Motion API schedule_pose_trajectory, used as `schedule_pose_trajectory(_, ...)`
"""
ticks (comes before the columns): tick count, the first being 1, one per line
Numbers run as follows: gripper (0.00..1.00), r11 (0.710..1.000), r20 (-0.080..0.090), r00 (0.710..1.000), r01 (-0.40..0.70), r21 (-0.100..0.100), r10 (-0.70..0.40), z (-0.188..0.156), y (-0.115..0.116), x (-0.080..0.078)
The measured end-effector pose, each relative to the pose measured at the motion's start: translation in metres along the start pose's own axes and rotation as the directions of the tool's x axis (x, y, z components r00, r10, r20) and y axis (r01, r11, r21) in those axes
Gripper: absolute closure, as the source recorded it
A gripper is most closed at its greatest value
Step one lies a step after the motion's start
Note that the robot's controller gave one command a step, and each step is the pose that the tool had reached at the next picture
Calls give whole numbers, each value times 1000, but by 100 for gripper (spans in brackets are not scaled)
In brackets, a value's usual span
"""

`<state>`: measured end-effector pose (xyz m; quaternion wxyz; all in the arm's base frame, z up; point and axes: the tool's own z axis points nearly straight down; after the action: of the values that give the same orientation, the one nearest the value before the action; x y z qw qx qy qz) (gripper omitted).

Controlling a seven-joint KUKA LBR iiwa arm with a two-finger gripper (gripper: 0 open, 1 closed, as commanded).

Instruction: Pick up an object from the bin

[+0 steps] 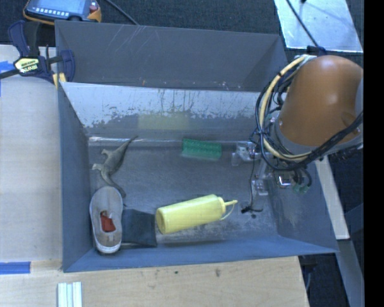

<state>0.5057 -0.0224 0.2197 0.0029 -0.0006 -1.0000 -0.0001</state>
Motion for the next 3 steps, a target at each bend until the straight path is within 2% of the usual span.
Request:
schedule_pose_trajectory(1, 0, 1000, 9, 1000, 0, 0, 0, -4, 0, -2)
schedule_pose_trajectory(2, 0, 999, 13, 999, 33, 1, -33, 39, 10, 3)
schedule_pose_trajectory(3, 0, 999, 8, 999, 50, 0, -50, 59, -15, -9)
